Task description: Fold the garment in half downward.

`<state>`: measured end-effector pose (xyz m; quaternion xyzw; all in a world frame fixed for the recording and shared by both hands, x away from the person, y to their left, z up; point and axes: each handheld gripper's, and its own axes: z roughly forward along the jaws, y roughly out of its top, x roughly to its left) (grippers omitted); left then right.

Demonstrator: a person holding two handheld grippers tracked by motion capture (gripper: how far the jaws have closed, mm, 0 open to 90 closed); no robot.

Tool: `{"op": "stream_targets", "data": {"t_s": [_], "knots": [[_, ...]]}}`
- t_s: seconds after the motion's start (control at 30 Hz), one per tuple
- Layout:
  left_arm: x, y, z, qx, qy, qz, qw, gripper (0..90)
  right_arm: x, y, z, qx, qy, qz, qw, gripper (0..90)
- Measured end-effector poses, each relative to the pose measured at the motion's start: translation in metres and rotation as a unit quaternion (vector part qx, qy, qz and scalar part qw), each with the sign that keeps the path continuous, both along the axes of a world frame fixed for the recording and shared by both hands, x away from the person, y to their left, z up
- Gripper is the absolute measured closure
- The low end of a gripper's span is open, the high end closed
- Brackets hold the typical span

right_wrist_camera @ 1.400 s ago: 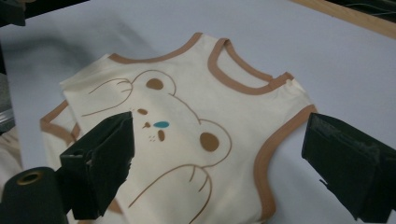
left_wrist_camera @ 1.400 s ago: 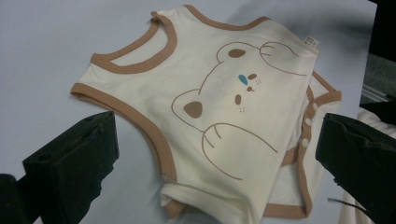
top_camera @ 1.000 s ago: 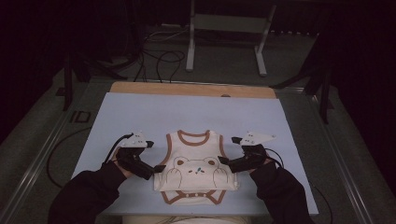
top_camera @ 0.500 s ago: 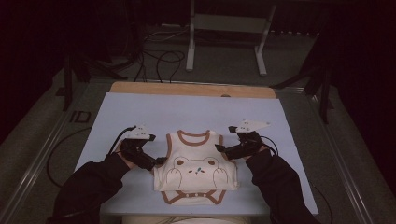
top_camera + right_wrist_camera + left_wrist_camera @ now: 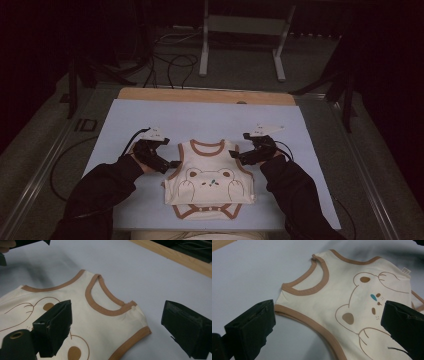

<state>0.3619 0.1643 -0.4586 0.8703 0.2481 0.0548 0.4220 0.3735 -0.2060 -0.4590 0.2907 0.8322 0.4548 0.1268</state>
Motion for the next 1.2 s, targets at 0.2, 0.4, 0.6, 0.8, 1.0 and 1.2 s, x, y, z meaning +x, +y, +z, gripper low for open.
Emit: {"op": "stream_targets", "data": {"t_s": [0.2, 0.4, 0.6, 0.8, 1.0, 1.2], "knots": [[0.009, -0.007, -0.006, 0.008, 0.001, -0.007, 0.9999, 0.6, 0.01, 0.001, -0.008, -0.006, 0.007, 0.001, 1.0, 10.0], [0.022, -0.011, -0.014, 0.012, 0.004, -0.012, 0.9998, 1.0, 0.021, 0.006, -0.019, -0.026, 0.022, 0.005, 0.9994, 10.0], [0.033, -0.013, -0.023, 0.012, 0.007, -0.008, 0.9999, 1.0, 0.034, 0.004, -0.03, -0.036, 0.044, 0.004, 0.9984, 11.4], [0.043, -0.013, -0.032, 0.02, 0.015, 0.007, 0.9997, 2.8, 0.043, 0.004, -0.042, -0.051, 0.055, 0.001, 0.9972, 13.6], [0.053, -0.012, -0.039, 0.024, 0.025, 0.019, 0.9992, 6.2, 0.053, 0.003, -0.048, -0.059, 0.055, 0.006, 0.9967, 21.1], [0.059, -0.014, -0.045, 0.036, 0.024, 0.019, 0.9989, 11.6, 0.06, 0.004, -0.055, -0.071, 0.057, 0.004, 0.9958, 28.2]]}}
